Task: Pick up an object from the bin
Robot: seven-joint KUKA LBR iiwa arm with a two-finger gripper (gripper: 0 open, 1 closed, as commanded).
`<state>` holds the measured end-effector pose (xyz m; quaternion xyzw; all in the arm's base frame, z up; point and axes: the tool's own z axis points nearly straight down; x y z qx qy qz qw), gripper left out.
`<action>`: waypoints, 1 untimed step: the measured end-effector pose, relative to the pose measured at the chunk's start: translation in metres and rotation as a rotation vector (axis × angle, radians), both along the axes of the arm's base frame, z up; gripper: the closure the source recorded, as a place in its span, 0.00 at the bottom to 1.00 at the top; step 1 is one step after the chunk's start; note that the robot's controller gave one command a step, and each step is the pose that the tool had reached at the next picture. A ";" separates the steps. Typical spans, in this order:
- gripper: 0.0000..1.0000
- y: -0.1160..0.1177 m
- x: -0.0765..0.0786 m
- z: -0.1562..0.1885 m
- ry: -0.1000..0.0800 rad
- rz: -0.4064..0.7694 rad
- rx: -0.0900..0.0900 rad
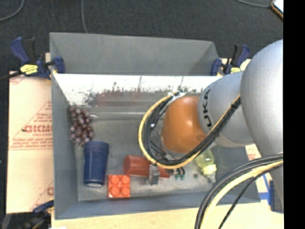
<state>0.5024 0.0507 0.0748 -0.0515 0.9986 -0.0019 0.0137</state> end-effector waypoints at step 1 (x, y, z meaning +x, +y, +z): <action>1.00 0.001 0.006 0.023 -0.004 0.001 0.001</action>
Offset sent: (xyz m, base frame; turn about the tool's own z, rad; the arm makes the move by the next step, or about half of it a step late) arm -0.0009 0.0058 0.0845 0.0212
